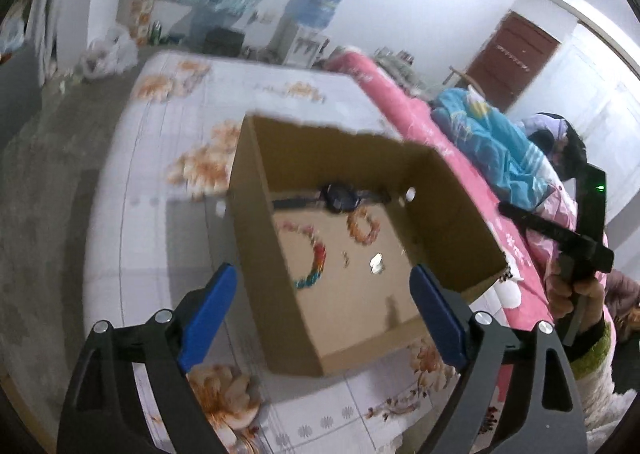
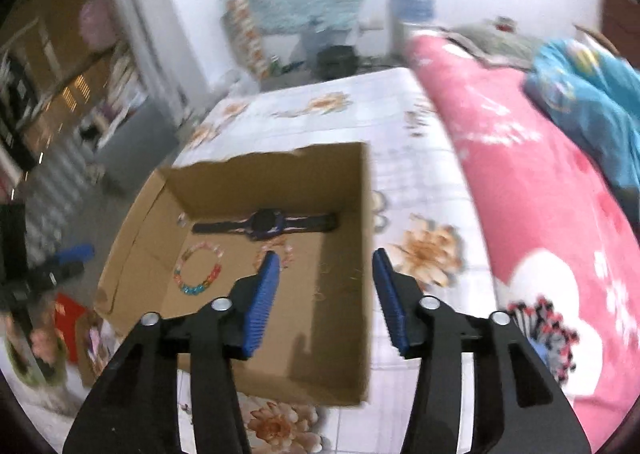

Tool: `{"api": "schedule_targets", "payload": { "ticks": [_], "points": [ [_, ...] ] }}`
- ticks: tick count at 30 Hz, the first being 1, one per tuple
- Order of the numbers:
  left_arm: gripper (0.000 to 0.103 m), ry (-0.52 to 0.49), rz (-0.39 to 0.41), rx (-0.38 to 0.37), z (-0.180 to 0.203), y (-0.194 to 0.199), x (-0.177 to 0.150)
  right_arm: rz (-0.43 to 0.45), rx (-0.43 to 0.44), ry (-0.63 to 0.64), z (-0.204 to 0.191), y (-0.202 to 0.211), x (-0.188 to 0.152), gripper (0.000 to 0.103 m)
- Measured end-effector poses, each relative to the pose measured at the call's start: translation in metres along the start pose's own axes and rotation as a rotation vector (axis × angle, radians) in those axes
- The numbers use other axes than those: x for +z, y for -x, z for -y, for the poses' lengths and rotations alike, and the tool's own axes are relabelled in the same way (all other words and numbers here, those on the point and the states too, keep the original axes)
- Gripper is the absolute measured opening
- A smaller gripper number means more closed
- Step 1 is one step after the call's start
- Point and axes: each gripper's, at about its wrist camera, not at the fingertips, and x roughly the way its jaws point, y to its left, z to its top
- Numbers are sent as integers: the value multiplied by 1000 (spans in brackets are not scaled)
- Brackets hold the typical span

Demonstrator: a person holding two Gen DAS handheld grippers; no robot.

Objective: Organize jewelry

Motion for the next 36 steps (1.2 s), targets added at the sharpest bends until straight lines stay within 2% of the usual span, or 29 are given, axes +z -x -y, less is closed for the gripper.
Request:
{"api": "schedule_targets", "payload": {
  "ticks": [3, 7, 10, 13, 21, 25, 28, 30, 32, 36],
  "points": [
    [86, 32, -39, -2, -3, -18, -12, -62, 33, -98, 20, -11, -10, 52],
    [86, 36, -95, -62, 5, -38, -23, -155, 172, -141, 20, -30, -26, 54],
    [87, 20, -80, -18, 13, -39, -26, -138, 131, -106, 8, -24, -30, 55],
    [87, 6, -76, 24, 19, -35, -30, -137, 155, -143, 9, -17, -37, 55],
    [87, -27, -103, 19, 34, -11, -55, -93, 174, -165, 10, 22, -75, 55],
    [87, -18, -92, -8, 41, 5, -72, -68, 187, -179, 12, 35, -89, 55],
    [87, -34, -68, 0, 47, 10, -82, -52, 195, -194, 14, 37, -94, 55],
    [87, -48, -48, 9, 49, 13, -86, -44, 190, -201, 14, 38, -95, 56],
    [88, -50, -22, 12, 51, 20, -89, -7, 132, -197, 10, 47, -99, 58],
    [91, -85, 89, 75, 59, 47, -97, 116, 23, -208, 3, 80, -114, 74]
  ]
}}
